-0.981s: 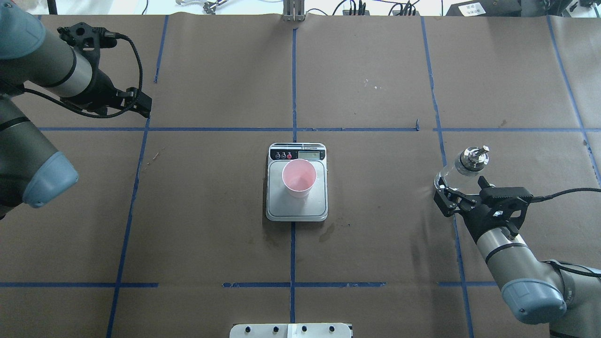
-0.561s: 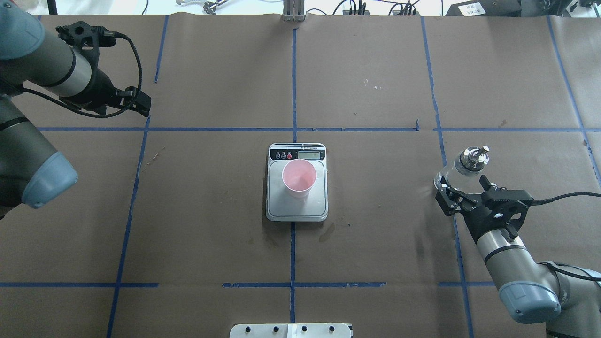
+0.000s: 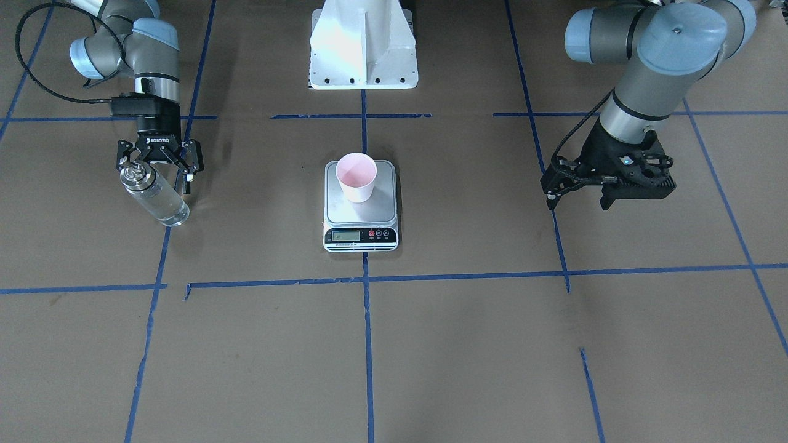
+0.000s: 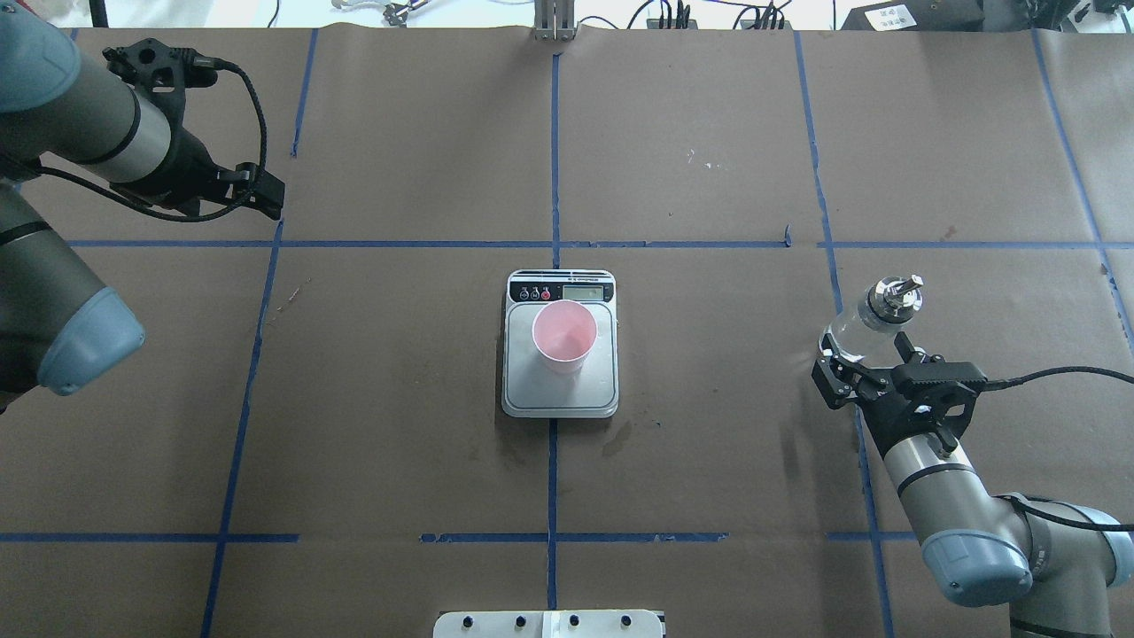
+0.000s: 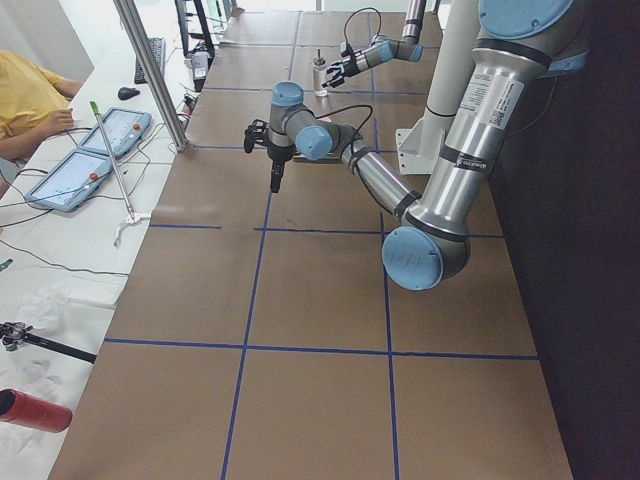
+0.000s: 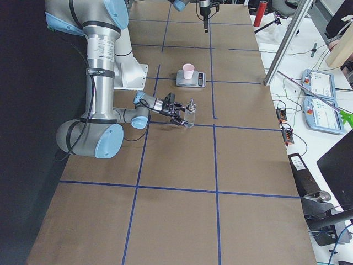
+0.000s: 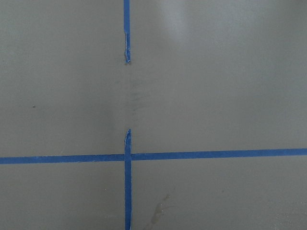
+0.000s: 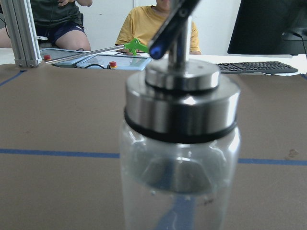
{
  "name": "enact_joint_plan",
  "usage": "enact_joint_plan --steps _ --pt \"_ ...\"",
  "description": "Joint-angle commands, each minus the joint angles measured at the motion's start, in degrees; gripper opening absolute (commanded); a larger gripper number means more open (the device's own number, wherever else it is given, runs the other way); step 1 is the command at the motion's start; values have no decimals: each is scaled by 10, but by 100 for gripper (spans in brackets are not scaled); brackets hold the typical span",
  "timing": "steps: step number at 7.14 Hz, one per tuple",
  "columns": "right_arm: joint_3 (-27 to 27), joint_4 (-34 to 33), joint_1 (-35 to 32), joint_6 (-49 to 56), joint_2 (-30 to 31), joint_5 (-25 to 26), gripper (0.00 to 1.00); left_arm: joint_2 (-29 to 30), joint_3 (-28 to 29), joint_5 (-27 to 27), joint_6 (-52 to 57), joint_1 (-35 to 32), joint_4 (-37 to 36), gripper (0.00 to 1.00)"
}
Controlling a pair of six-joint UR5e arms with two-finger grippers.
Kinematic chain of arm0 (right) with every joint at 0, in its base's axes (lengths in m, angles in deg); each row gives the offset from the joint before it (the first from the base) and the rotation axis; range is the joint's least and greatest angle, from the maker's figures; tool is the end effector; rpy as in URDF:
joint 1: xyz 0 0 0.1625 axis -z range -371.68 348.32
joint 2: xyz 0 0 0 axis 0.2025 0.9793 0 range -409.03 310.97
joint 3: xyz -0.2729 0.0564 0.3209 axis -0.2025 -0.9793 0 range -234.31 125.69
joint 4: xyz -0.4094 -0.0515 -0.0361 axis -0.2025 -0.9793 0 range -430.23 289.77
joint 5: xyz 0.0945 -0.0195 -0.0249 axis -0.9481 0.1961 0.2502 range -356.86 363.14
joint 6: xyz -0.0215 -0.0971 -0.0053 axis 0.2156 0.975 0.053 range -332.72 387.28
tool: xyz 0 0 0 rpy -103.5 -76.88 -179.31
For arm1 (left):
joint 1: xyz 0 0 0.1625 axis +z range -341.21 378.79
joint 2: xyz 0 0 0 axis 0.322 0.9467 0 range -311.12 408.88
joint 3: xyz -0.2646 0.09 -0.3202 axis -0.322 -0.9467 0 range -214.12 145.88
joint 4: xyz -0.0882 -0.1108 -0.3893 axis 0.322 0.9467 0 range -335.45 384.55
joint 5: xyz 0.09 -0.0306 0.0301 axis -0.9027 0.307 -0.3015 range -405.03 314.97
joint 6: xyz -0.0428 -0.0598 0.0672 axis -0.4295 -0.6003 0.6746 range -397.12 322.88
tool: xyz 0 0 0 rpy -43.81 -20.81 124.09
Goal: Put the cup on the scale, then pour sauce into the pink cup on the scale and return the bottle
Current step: 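Close the right gripper around the glass bottle and lift it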
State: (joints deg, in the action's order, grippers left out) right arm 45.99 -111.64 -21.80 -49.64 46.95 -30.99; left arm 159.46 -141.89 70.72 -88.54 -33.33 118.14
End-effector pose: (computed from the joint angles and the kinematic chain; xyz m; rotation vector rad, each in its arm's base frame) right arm -0.4065 -0.2917 0.5099 1.0525 -0.6471 0.4043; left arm 0.2920 -0.5218 0.3172 0.2099 0.8100 -0.0577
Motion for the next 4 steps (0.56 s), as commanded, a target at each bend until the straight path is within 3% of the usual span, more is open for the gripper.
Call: enact_joint_plan --steps 1,4 --pt "-5 0 1 2 -2 -1 98 0 -4 0 -1 0 -8 100" --pt "-20 0 -2 5 -15 -2 97 1 -5 0 -2 0 -9 100"
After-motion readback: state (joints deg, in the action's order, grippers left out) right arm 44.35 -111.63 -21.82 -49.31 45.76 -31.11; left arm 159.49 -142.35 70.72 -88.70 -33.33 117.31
